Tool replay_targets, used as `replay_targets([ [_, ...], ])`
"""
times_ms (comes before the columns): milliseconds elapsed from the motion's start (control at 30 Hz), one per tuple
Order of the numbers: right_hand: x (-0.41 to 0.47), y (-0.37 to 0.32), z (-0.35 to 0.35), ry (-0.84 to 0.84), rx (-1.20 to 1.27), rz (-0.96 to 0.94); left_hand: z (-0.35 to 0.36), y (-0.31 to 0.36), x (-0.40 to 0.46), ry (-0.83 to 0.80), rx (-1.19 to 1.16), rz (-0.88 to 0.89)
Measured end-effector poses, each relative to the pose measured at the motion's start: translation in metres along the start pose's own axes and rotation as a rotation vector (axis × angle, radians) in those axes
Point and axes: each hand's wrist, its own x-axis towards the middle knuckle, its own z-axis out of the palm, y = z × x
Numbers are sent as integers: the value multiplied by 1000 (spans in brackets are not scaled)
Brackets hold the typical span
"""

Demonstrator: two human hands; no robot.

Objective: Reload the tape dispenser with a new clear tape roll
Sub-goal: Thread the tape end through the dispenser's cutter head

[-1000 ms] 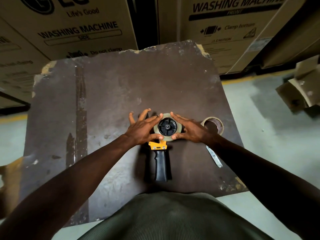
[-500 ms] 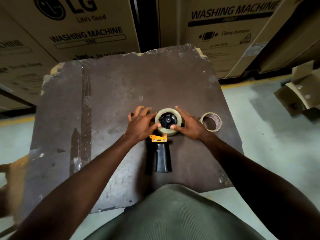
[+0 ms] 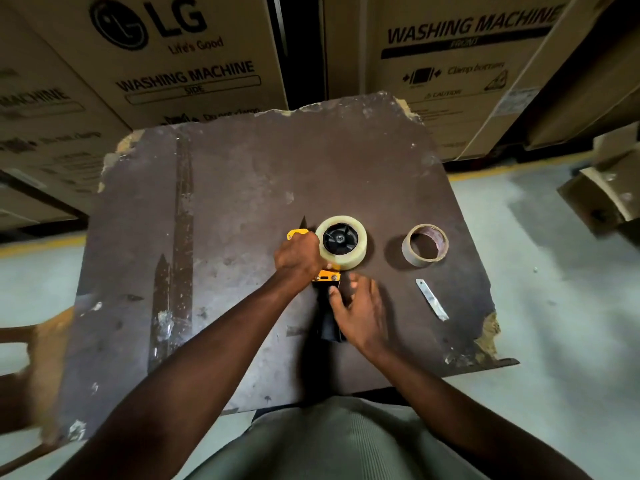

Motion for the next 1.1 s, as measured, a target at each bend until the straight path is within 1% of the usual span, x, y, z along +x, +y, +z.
replay_targets([
  [133, 2, -7, 4, -76, -31, 60, 4, -2, 4, -3, 31, 30],
  [233, 5, -6, 5, -133, -65, 93, 9, -6, 4, 38, 40, 58],
  [333, 4, -5, 5, -149, -72, 105, 11, -14, 7, 37, -33, 86],
  [400, 3, -7, 3, -116, -82, 99, 8, -26, 9, -2, -151, 103],
  [467, 3, -11, -1, -57, -110, 47, 5, -45, 8, -25, -367, 82],
  [533, 6, -17, -4, 11, -145, -59, 6, -66, 3, -7, -616, 30],
  [600, 13, -22, -6, 52, -193, -180, 10, -83, -4, 40, -772, -52],
  [633, 18, -25, -6, 39, -209, -222, 14, -87, -7, 50, -830, -96],
  [700, 29, -30, -8, -44, -241, -278, 23, -91, -11, 22, -952, -166],
  [800, 42, -37, -10, -176, -298, -312, 30, -86, -14, -82, -1191, -288],
  [900, 53, -40, -11, -258, -326, -331, 30, -74, -17, -180, -1389, -379],
  [1100, 64, -42, -13, -343, -336, -343, 33, -63, -11, -271, -1532, -496],
])
